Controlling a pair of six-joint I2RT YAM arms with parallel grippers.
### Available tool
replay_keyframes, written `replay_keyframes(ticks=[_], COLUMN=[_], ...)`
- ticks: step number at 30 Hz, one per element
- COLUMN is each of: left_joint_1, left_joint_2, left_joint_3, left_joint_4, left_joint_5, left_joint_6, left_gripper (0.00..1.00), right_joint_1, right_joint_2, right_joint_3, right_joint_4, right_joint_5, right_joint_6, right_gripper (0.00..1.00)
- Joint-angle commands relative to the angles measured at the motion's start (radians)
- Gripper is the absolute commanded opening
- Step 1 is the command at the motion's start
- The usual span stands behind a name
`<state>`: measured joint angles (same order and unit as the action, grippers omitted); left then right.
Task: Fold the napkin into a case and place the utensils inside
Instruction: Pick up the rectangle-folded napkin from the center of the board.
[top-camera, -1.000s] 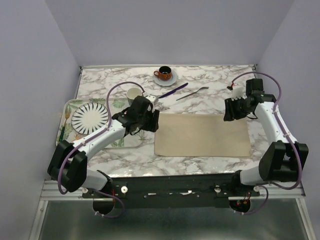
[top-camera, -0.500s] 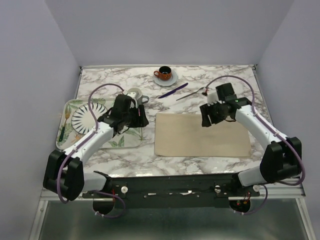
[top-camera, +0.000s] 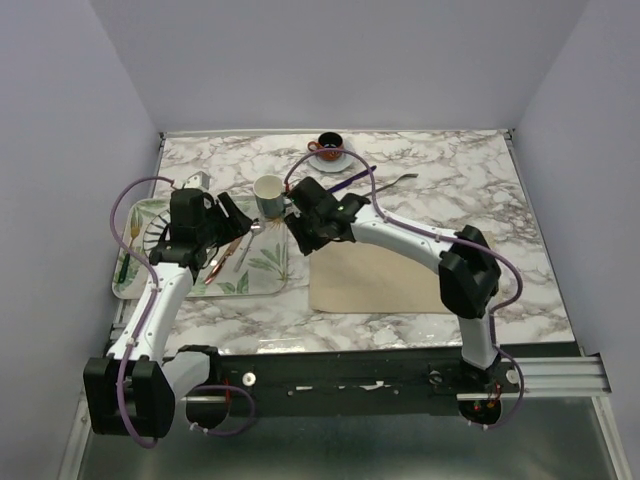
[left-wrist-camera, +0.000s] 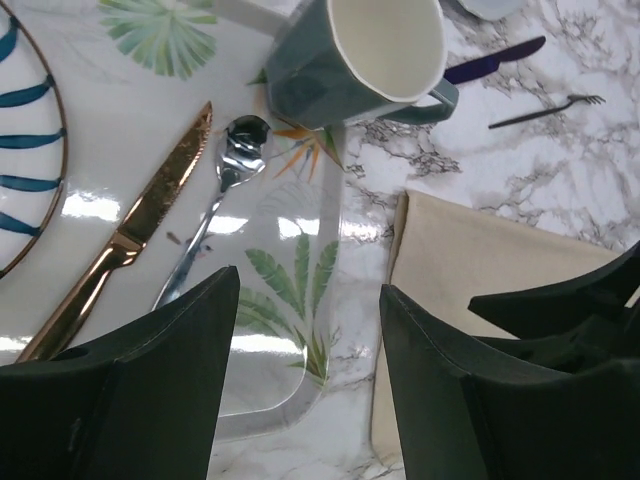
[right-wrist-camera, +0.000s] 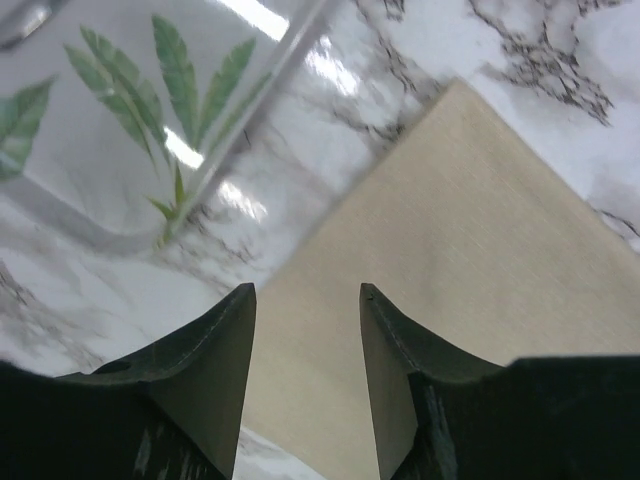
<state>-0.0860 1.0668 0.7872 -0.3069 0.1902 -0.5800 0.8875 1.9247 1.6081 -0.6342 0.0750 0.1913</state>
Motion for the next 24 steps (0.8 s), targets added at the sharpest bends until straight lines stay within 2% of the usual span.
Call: replay_keyframes(ticks=[1, 7, 24], left_joint_1=[0.078, 0.118, 0.132], left_joint_2=[-0.019, -0.027, -0.044], left_joint_3=[0.032, 0.023, -0.005], left_joint_4=[-0.028, -0.014, 0.005], left_joint_5=[-0.015, 0.015, 0.022], left_joint_6=[-0.041, -0.070, -0.089], left_gripper=[0.69, 0.70, 0.70], right_joint_1=[0.024, 0.024, 0.022], right_joint_2=[0.146, 0.218, 0.326], right_joint_3=[0.170, 0.196, 0.072], right_joint_4=[-0.122, -0.143, -0.137], right_joint_5=[0.128, 0.128, 0.003], right_joint_6=[0.169, 0.207, 0.266], right_gripper=[0.53, 0.54, 0.50])
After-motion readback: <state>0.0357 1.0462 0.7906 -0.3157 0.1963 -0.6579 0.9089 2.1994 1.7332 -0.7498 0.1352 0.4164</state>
